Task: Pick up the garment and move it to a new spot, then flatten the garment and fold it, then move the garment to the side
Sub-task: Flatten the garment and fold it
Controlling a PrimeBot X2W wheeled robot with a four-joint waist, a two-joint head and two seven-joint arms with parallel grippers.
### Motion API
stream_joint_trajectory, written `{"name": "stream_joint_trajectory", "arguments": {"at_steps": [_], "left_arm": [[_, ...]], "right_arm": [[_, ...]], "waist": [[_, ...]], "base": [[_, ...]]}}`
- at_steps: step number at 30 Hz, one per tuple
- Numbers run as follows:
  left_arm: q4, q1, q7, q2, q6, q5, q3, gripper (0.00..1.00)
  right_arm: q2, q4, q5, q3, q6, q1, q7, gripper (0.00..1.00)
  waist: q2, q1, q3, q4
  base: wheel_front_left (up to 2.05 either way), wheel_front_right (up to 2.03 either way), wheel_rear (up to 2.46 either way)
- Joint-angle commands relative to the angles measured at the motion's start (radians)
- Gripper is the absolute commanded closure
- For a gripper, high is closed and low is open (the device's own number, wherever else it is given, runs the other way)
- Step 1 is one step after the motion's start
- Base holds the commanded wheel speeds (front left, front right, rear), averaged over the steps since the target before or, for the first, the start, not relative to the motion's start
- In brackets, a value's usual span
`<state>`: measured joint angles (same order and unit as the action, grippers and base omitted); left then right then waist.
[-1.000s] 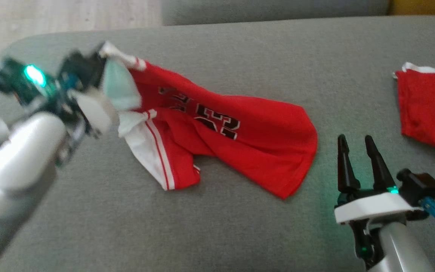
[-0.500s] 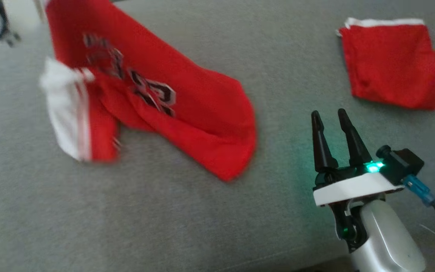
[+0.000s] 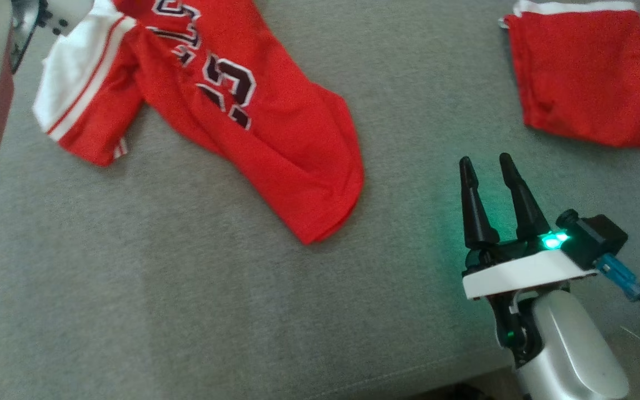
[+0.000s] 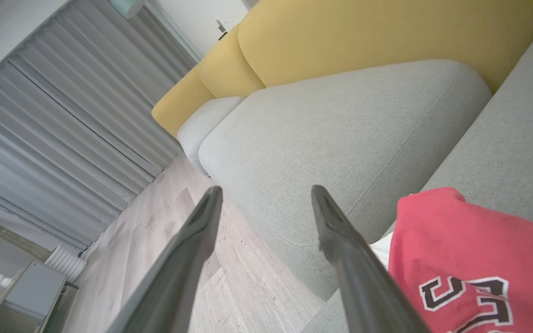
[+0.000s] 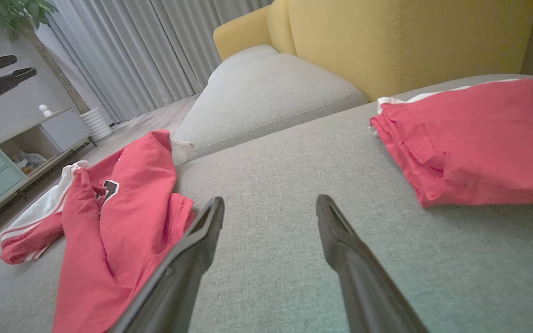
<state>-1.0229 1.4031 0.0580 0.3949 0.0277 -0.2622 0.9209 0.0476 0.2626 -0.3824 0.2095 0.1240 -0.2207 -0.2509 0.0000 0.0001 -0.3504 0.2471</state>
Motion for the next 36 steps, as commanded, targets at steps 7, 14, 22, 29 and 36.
{"name": "stream_joint_trajectory", "arguments": {"at_steps": [7, 14, 22, 29, 36], "left_arm": [[-0.021, -0.048, 0.132, -0.014, -0.006, -0.074, -0.070, 0.00], [0.043, -0.222, 0.193, -0.037, -0.033, -0.150, -0.118, 0.00], [0.348, -0.612, 0.203, -0.027, -0.155, -0.233, -0.214, 0.00], [0.670, -0.959, 0.204, -0.028, -0.298, -0.253, -0.299, 0.00], [0.791, -1.076, 0.204, -0.036, -0.346, -0.225, -0.326, 0.00]], "right_arm": [[0.003, -0.015, 0.041, -0.058, 0.007, -0.013, -0.011, 0.00], [0.003, 0.004, 0.073, -0.123, 0.007, 0.027, -0.011, 0.00], [0.003, 0.022, 0.104, -0.163, 0.007, 0.096, -0.011, 0.00], [0.003, 0.027, 0.114, -0.168, 0.007, 0.117, -0.011, 0.00], [0.003, 0.026, 0.127, -0.169, 0.007, 0.111, -0.011, 0.00]], "waist": [[0.0000, -0.0001, 0.086, -0.127], [0.0000, -0.0001, 0.174, -0.230], [0.0000, -0.0001, 0.259, -0.340], [0.0000, -0.0001, 0.268, -0.368], [0.0000, -0.0001, 0.252, -0.375]], "base": [[0.00, 0.00, 0.00], [0.00, 0.00, 0.00], [0.00, 0.00, 0.00], [0.00, 0.00, 0.00], [0.00, 0.00, 0.00]]}}
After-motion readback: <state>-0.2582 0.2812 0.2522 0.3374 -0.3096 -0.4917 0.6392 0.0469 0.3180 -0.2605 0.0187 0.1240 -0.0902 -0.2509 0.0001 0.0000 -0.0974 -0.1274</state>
